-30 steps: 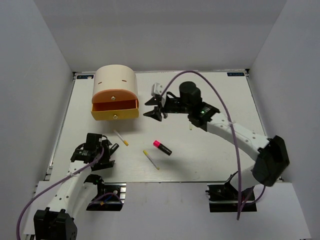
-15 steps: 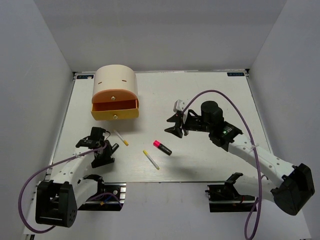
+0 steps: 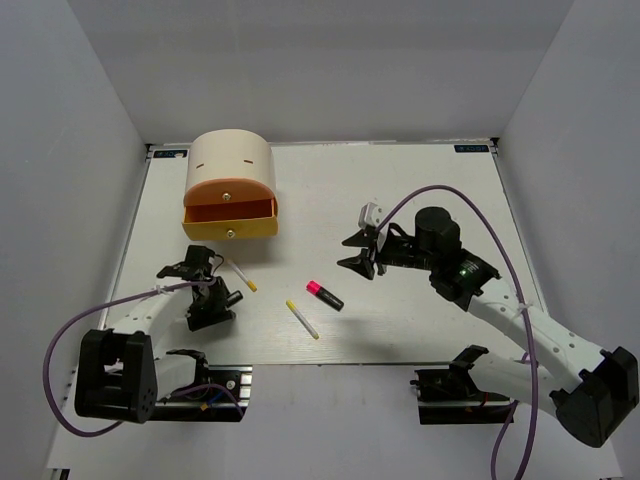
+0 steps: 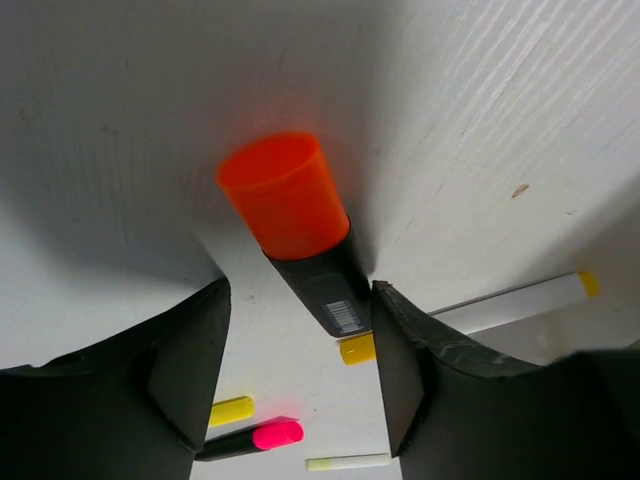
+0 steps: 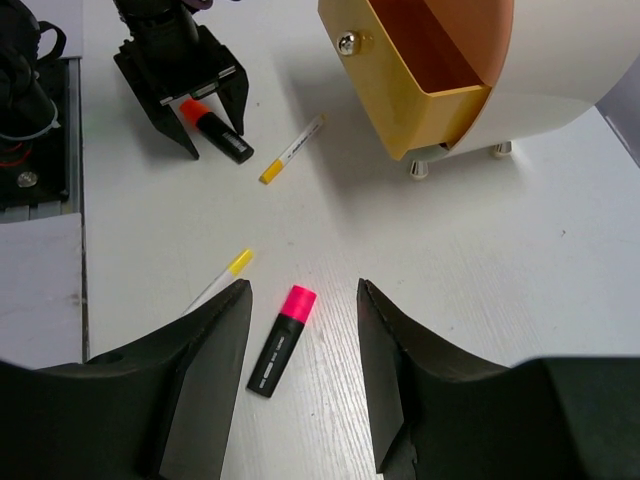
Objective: Sort the stationery into containers
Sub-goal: Pick up the pen from the center of the board, then place the pen in the storage box, then pick up the pen from the center of the board, then place the pen in the storage box.
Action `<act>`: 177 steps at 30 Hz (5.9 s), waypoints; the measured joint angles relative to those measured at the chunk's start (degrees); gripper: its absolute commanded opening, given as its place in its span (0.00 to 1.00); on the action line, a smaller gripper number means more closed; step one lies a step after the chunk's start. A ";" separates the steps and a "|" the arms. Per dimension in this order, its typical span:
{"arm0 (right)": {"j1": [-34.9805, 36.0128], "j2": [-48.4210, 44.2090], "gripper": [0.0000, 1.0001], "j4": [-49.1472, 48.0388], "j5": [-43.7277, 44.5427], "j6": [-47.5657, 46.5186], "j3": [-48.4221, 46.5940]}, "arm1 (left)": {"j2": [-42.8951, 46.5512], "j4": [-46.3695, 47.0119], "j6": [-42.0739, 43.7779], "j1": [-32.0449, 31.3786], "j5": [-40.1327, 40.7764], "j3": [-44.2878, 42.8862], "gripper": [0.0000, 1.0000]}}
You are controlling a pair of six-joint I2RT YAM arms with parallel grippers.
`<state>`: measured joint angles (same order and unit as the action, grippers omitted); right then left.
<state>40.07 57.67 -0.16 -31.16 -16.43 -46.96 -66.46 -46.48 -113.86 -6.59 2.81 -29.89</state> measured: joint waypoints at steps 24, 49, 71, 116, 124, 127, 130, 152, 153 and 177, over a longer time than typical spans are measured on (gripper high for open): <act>-1.31 -5.14 0.33 3.26 1.01 -3.37 5.81 | 0.48 1.40 20.74 -0.02 -0.72 -4.26 0.00; -1.44 -2.97 0.39 3.91 3.19 -6.71 14.95 | 7.87 25.90 40.26 -0.66 -10.82 -21.68 0.00; -1.44 -2.89 0.59 3.10 3.82 -6.80 15.06 | 2.64 25.83 30.82 -0.66 -7.91 -21.90 0.53; 11.56 45.90 0.60 14.19 22.25 3.63 -15.54 | 50.29 11.37 56.04 -0.28 -12.83 5.27 1.00; 12.61 46.53 0.13 14.23 27.58 3.80 -16.00 | 49.75 9.09 57.05 -0.28 -10.23 4.81 0.97; 12.59 46.36 0.07 14.51 27.50 3.26 -16.00 | 49.37 9.01 56.85 -0.28 -9.20 4.87 0.96; 12.50 45.05 0.04 17.16 26.73 1.14 -16.00 | 48.65 8.98 56.81 -0.28 -8.70 5.22 0.95; 12.70 40.87 0.00 5.88 7.48 -22.01 -40.52 | 43.15 14.93 55.98 -0.28 -10.14 9.27 0.91; 12.72 41.70 0.00 4.92 7.02 -22.27 -40.92 | 43.15 15.10 55.98 -0.28 -10.32 9.40 0.91; 12.74 56.11 0.45 -10.34 6.05 -24.79 -46.27 | 35.89 24.24 56.00 -0.28 -10.91 9.64 0.92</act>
<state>52.82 113.78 -10.50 -25.10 -41.21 -93.23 -30.57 -22.24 -57.87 -6.87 -8.10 -20.25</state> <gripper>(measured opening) 0.377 0.923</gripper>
